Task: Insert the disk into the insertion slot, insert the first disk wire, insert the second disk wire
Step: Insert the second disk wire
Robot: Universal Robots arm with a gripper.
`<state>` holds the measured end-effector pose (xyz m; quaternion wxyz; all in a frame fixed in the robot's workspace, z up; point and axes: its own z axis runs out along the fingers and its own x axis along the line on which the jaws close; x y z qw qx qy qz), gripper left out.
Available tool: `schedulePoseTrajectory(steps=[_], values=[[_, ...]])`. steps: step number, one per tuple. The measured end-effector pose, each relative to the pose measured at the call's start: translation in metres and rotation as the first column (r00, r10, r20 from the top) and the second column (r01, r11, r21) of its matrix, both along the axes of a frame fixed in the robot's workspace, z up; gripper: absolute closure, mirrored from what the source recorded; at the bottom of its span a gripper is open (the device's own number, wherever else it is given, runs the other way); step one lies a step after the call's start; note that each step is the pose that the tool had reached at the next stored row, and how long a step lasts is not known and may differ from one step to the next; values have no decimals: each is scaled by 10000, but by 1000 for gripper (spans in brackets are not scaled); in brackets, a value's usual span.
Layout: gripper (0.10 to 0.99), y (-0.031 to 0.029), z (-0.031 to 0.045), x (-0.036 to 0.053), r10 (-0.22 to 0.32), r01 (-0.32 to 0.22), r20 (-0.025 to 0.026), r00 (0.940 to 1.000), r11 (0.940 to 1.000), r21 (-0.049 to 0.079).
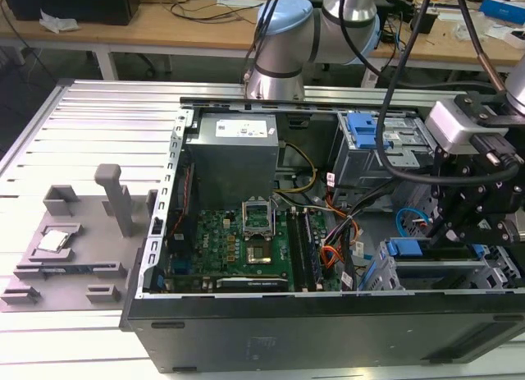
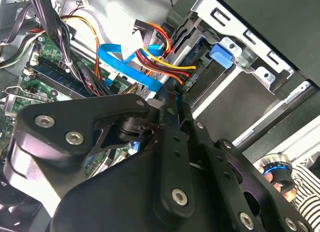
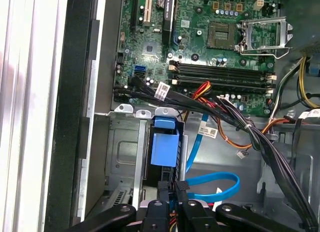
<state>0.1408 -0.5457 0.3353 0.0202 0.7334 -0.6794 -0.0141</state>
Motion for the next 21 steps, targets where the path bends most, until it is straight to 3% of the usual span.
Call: schedulePoseTrajectory(steps=[19, 21], values=[[922, 0, 50, 1, -26, 26, 0, 10000, 10000, 0], [922, -2, 51, 2, -238, 238, 1, 9997, 9997, -3]])
